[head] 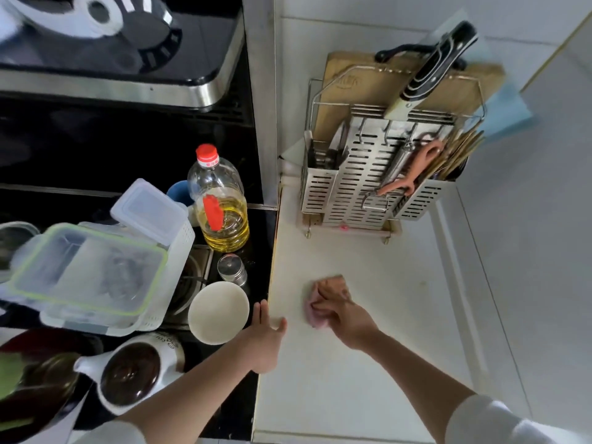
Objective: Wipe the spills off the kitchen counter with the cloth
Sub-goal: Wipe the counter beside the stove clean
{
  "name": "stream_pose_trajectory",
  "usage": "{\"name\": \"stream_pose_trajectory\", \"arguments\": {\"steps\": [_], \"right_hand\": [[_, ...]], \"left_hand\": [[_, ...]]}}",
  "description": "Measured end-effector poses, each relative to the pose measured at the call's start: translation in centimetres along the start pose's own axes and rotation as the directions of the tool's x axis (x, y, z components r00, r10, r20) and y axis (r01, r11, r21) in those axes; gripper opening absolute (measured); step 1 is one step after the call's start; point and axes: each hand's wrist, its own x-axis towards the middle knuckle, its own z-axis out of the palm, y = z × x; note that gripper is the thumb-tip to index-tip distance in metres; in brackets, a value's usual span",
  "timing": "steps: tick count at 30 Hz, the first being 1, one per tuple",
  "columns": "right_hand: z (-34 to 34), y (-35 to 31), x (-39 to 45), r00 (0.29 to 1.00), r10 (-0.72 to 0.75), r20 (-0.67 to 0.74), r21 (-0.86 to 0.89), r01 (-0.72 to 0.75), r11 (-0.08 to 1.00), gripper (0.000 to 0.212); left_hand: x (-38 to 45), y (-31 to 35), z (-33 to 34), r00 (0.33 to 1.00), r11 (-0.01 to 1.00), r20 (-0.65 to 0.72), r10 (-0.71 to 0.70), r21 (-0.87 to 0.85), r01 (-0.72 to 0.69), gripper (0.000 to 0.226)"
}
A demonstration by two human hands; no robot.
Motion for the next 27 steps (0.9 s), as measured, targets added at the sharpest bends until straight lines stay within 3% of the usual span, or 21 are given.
{"name": "stream_pose_trajectory", "arguments": {"steps": [2, 4, 6, 8, 9, 10, 12, 14, 16, 18, 21, 24, 27], "right_hand": [[0.2, 0.9, -2.6, 0.996, 0.091, -0.005, 0.066, -0.091, 0.994, 0.053], [-0.1, 0.9, -3.7, 0.992, 0.129, -0.006, 0.24, -0.124, 0.963, 0.061], [-1.5, 0.0, -4.5, 0.996, 0.09, -0.014, 0.336, -0.08, 0.938, 0.046], [-3.6, -0.2, -4.7, 1.0, 0.009, -0.022, 0.311, -0.002, 0.951, 0.022], [-5.0, 0.6, -4.3, 0.997, 0.035, -0.065, 0.332, -0.011, 0.943, 0.02], [-6.7, 1.6, -3.9, 0.982, 0.105, -0.156, 0.377, -0.039, 0.925, 0.023], [-10.3, 4.4, -3.2, 0.882, 0.329, -0.339, 0.482, -0.137, 0.865, 0.036], [-14.5, 6.9, -2.4, 0.779, 0.478, -0.407, 0.657, -0.114, 0.745, 0.053], [-18.3, 8.3, -1.2, 0.75, 0.501, -0.433, 0.68, -0.092, 0.727, 0.071], [-21.4, 8.3, 0.1, 0.777, 0.455, -0.435, 0.648, -0.081, 0.757, 0.086], [-23.9, 6.5, 1.9, 0.82, 0.369, -0.437, 0.61, -0.031, 0.792, 0.077], [-24.5, 5.7, 3.3, 0.781, 0.345, -0.52, 0.627, 0.075, 0.775, 0.088], [-23.9, 5.3, 3.7, 0.732, 0.339, -0.591, 0.641, 0.172, 0.748, 0.092]], "left_hand": [[0.0, -0.1, -0.3, 0.999, 1.0, 0.033, -0.018, -0.008, 0.018, 0.078], [-0.7, 0.5, -1.4, 0.997, 0.998, 0.071, -0.031, -0.053, 0.034, 0.064], [-1.2, 1.1, -3.1, 0.997, 0.996, 0.069, -0.031, -0.079, 0.036, 0.053], [-0.9, 1.1, -5.3, 0.997, 0.98, -0.057, -0.044, -0.195, 0.032, 0.053], [-0.5, 0.9, -6.7, 0.983, 0.953, -0.173, -0.068, -0.301, 0.013, 0.056], [-0.1, 0.5, -8.2, 0.948, 0.916, -0.303, -0.097, -0.399, -0.034, 0.06], [0.1, -0.1, -11.8, 0.846, 0.816, -0.5, -0.182, -0.557, -0.153, 0.073], [-0.5, -0.3, -15.6, 0.75, 0.678, -0.611, -0.254, -0.665, -0.313, 0.091], [-0.7, -0.7, -18.8, 0.686, 0.584, -0.666, -0.291, -0.692, -0.424, 0.111], [-0.4, -0.9, -21.5, 0.682, 0.539, -0.677, -0.276, -0.697, -0.474, 0.127], [0.6, -1.1, -24.4, 0.731, 0.467, -0.651, -0.207, -0.722, -0.511, 0.137], [1.2, -1.0, -25.5, 0.766, 0.407, -0.598, -0.236, -0.777, -0.48, 0.132], [1.6, -0.6, -25.4, 0.75, 0.349, -0.615, -0.243, -0.777, -0.523, 0.121]]}}
